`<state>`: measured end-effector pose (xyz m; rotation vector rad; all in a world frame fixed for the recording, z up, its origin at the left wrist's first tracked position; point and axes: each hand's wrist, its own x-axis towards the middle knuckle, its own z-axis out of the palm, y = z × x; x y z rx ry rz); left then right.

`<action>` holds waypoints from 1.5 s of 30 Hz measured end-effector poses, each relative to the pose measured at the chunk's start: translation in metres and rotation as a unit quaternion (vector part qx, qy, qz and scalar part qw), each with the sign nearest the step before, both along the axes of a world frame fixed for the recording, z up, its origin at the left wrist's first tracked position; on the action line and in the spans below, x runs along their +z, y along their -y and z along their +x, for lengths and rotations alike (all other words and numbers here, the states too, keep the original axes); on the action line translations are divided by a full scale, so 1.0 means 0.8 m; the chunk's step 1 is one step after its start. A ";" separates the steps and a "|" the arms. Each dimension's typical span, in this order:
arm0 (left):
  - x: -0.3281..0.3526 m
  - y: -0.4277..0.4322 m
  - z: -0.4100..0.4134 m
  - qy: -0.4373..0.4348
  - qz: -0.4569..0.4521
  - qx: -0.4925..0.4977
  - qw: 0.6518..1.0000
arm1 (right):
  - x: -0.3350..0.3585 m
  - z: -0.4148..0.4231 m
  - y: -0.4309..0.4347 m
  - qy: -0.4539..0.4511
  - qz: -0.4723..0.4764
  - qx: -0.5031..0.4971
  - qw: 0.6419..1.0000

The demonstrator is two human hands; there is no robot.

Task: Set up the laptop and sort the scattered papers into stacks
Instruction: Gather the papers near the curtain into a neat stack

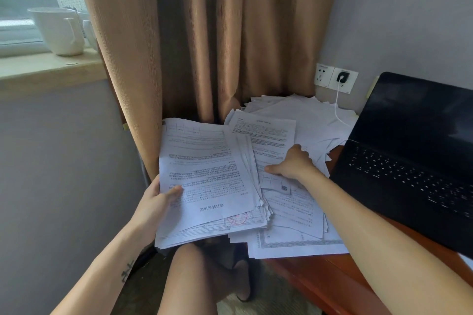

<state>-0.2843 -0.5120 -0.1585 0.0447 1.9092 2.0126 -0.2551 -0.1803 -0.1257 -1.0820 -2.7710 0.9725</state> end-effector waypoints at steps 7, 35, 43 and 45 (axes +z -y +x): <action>0.002 0.001 0.003 0.000 0.001 -0.005 1.000 | -0.016 0.007 -0.002 -0.206 -0.140 -0.018 0.968; 0.027 -0.047 -0.001 0.011 0.035 -0.010 0.999 | 0.012 0.063 0.012 -0.240 -0.158 0.092 0.953; 0.007 -0.062 0.006 -0.027 -0.020 -0.041 0.999 | -0.026 0.049 0.024 -0.193 0.028 0.210 0.958; 0.000 -0.059 0.003 -0.024 -0.032 -0.035 0.999 | -0.034 0.049 0.008 -0.221 0.069 0.168 0.958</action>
